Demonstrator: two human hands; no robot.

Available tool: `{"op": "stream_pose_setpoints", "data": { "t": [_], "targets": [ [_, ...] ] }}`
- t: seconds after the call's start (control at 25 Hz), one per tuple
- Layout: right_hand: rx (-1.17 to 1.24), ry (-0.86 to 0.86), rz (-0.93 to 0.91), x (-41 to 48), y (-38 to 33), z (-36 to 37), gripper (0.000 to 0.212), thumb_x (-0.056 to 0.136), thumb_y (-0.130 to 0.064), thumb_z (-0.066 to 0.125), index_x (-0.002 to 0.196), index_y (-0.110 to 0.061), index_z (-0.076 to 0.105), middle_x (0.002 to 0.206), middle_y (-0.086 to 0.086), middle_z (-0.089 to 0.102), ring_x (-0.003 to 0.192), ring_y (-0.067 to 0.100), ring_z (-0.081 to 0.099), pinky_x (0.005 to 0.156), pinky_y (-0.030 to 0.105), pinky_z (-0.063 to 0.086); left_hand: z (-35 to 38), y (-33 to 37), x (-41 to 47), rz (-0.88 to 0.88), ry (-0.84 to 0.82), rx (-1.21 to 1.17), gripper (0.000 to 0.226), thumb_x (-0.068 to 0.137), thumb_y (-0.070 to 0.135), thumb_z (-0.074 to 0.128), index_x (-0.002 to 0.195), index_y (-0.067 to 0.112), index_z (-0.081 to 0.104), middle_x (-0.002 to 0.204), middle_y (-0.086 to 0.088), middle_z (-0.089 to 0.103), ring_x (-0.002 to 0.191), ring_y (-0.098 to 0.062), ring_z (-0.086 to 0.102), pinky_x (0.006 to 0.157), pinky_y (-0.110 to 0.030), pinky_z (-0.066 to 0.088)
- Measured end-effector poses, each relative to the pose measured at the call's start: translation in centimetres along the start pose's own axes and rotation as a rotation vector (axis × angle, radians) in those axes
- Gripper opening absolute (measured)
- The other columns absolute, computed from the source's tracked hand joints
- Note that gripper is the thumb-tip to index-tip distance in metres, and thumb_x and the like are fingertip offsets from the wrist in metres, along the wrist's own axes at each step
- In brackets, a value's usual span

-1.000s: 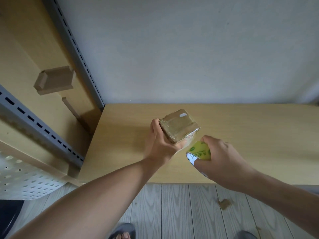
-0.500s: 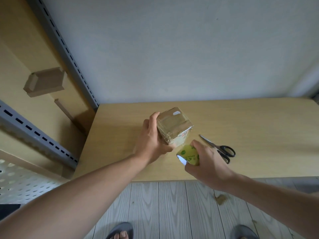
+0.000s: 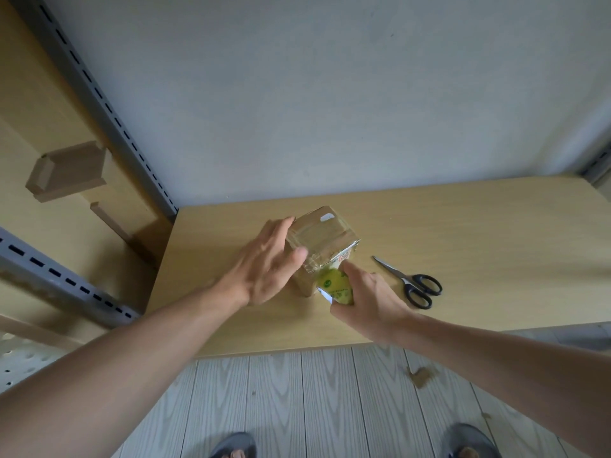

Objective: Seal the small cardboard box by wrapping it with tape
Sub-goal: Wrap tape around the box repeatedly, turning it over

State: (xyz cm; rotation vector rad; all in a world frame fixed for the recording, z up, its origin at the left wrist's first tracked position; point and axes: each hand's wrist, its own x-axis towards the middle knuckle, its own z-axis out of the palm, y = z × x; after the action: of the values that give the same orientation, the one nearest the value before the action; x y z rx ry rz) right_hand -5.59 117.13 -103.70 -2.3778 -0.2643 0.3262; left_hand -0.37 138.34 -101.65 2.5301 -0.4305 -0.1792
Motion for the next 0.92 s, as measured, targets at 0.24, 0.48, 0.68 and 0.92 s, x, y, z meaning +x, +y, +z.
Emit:
{"op": "stream_pose_setpoints", "data": {
  "t": [0.24, 0.48, 0.68, 0.92],
  "targets": [
    [0.062, -0.004, -0.03, -0.2, 0.1, -0.3, 0.026, 0.08, -0.018, 0.061, 0.094, -0.033, 0.044, 0.067, -0.004, 0.057, 0.05, 0.011, 0.052, 0.041, 0.022, 0.038, 0.1, 4.3, 2.7, 0.034, -0.106, 0.331, 0.113, 0.069, 0.087, 0.056, 0.152, 0.055, -0.013, 0.14, -0.014, 0.04, 0.13, -0.039, 0.048, 0.1, -0.049, 0.049],
    [0.068, 0.189, -0.176, -0.4, 0.3, -2.8, 0.026, 0.079, -0.018, 0.075, 0.075, -0.027, 0.051, 0.057, -0.01, 0.051, 0.048, 0.004, 0.048, 0.041, 0.014, 0.03, -0.4, 2.8, 4.6, -0.151, -0.051, 0.017, 0.086, 0.084, 0.071, 0.055, 0.15, 0.064, -0.001, 0.155, -0.003, 0.044, 0.138, -0.033, 0.046, 0.103, -0.036, 0.04],
    [0.054, 0.346, -0.286, 0.9, -0.7, -5.5, 0.025, 0.068, -0.025, 0.079, 0.079, -0.025, 0.056, 0.063, -0.006, 0.057, 0.058, 0.016, 0.05, 0.053, 0.031, 0.042, 1.4, 0.1, 3.7, -0.372, -0.032, -0.633, 0.087, 0.063, 0.073, 0.05, 0.147, 0.054, 0.036, 0.15, 0.017, 0.048, 0.14, -0.021, 0.046, 0.109, -0.037, 0.038],
    [-0.074, 0.146, -0.253, 2.9, -1.4, -6.8, 0.024, 0.074, -0.035, 0.082, 0.08, -0.022, 0.064, 0.067, -0.007, 0.063, 0.058, 0.01, 0.054, 0.047, 0.023, 0.04, 2.4, -2.5, 1.9, -0.504, -0.099, -0.843, 0.054, 0.075, 0.067, 0.048, 0.125, 0.046, 0.052, 0.11, 0.001, 0.072, 0.079, -0.017, 0.069, 0.065, -0.034, 0.049]
  ]
}}
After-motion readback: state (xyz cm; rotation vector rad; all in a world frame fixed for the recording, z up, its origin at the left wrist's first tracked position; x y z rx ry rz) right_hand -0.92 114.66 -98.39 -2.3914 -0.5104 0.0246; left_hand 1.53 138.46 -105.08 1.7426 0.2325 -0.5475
